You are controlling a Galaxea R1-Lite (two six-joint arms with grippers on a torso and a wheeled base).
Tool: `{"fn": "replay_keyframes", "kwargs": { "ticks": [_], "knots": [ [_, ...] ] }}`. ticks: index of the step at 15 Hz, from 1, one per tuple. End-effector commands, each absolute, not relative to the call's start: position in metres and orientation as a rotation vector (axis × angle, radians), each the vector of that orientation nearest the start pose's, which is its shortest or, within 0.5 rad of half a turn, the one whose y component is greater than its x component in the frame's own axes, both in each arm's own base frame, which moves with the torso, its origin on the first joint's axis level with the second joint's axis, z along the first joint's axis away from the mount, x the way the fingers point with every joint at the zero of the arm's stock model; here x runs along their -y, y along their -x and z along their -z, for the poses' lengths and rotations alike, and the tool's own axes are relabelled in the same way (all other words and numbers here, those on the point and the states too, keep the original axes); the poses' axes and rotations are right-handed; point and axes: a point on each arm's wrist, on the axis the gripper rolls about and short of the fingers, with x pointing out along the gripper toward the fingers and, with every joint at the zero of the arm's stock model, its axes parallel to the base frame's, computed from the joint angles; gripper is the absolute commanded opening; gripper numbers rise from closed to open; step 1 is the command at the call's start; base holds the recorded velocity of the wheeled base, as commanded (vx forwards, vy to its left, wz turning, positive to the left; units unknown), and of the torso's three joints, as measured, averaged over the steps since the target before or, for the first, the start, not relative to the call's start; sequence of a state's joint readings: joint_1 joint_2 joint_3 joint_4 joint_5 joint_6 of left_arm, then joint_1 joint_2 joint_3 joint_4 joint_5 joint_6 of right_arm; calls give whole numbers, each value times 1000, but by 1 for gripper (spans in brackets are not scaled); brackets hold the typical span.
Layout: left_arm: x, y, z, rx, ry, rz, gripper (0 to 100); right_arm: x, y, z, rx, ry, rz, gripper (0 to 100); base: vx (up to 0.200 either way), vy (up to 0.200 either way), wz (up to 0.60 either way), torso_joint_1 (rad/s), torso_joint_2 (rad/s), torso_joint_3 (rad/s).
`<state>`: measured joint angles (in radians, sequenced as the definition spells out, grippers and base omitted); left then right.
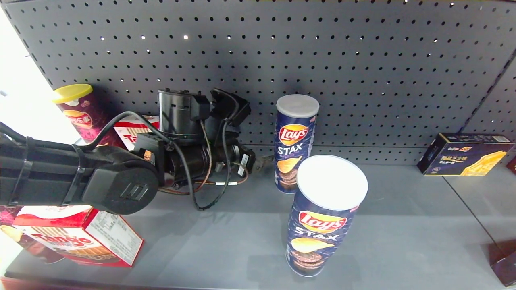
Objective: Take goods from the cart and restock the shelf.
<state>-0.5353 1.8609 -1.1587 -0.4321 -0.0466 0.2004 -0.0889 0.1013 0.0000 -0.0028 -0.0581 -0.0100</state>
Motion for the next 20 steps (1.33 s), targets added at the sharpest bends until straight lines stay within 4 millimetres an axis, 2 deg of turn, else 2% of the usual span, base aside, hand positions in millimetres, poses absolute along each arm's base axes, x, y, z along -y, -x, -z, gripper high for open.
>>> {"fn": "replay_keyframes", "kwargs": {
  "ticks": [1, 7, 9, 10, 11, 12, 13, 14, 16, 18, 20],
  "knots": [
    [189, -314, -205, -208, -261, 608, 100, 0, 15, -78, -101, 9, 147, 100, 0, 0, 0, 0, 0, 0],
    [186, -304, -200, -230, -264, 626, 100, 0, 15, -78, -99, 9, 147, 100, 0, 0, 0, 0, 0, 0],
    [183, -303, -208, -207, -256, 620, 100, 0, 15, -78, -99, 9, 147, 100, 0, 0, 0, 0, 0, 0],
    [178, -301, -234, -132, -249, 603, 100, 0, 15, -78, -101, 9, 147, 100, 0, 0, 0, 0, 0, 0],
    [176, -297, -250, -91, -239, 597, 100, 0, 15, -78, -99, 9, 147, 100, 0, 0, 0, 0, 0, 0],
    [173, -292, -258, -84, -238, 595, 100, 0, 15, -78, -99, 9, 147, 100, 0, 0, 0, 0, 0, 0],
    [164, -270, -278, -56, -231, 602, 100, 0, 15, -78, -99, 9, 147, 100, 0, 0, 0, 0, 0, 0],
    [162, -250, -288, -33, -226, 607, 100, 0, 15, -78, -99, 9, 147, 100, 0, 0, 0, 0, 0, 0],
    [151, -219, -297, -1, -210, 565, 100, 0, 15, -78, -101, 9, 147, 100, 0, 0, 0, 0, 0, 0],
    [115, -160, -291, 46, -193, 573, 100, 0, 15, -78, -99, 9, 147, 100, 0, 0, 0, 0, 0, 0],
    [85, -109, -281, 100, -173, 600, 100, 0, 15, -78, -99, 9, 147, 100, 0, 0, 0, 0, 0, 0]
  ]
}}
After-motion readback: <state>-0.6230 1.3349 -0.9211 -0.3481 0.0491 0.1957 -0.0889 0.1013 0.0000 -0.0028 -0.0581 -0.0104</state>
